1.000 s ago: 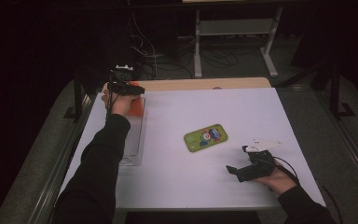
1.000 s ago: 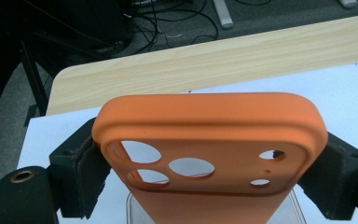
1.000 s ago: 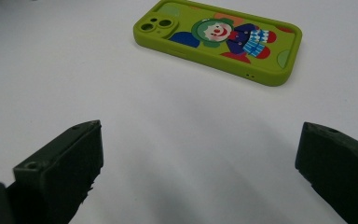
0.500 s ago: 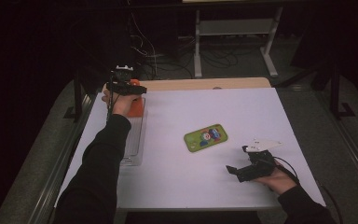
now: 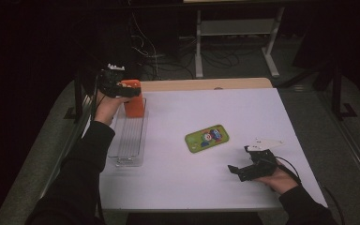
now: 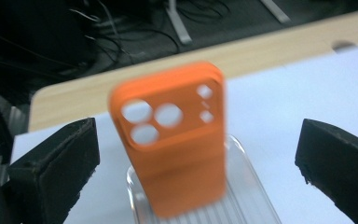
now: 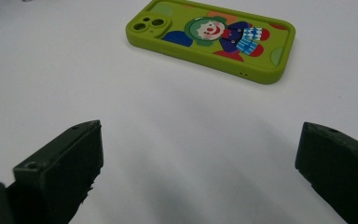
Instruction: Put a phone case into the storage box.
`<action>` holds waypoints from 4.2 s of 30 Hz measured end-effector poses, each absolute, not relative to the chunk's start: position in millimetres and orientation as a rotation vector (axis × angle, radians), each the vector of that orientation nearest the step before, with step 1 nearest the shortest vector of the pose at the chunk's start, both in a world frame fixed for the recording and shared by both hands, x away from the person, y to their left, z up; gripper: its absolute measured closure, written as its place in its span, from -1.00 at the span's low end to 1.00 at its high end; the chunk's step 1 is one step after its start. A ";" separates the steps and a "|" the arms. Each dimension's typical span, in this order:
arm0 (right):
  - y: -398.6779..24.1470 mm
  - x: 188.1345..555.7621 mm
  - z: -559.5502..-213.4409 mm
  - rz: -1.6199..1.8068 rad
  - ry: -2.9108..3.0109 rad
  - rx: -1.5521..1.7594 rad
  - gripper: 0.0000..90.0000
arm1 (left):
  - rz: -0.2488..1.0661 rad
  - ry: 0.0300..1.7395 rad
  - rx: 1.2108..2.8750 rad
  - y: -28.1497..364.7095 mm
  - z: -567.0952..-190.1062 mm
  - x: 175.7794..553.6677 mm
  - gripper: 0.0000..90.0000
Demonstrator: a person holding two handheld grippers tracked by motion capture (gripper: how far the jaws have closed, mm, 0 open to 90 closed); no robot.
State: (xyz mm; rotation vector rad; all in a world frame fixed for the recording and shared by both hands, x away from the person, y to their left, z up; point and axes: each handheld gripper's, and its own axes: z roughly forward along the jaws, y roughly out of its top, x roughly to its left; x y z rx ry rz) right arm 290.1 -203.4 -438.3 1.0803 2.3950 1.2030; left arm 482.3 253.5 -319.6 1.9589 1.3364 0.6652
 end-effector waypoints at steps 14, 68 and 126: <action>-204.2 286.7 -435.0 1.214 2.380 1.059 -0.99 | 0.500 1.013 2.051 215.9 -311.9 430.5 -1.00; -202.0 285.3 -433.0 1.218 2.415 1.027 -0.99 | 0.224 0.651 2.236 110.1 -403.1 361.2 -0.07; -203.4 285.2 -432.1 1.233 2.424 1.013 -0.99 | -0.055 0.497 2.380 -18.6 -438.2 418.3 0.99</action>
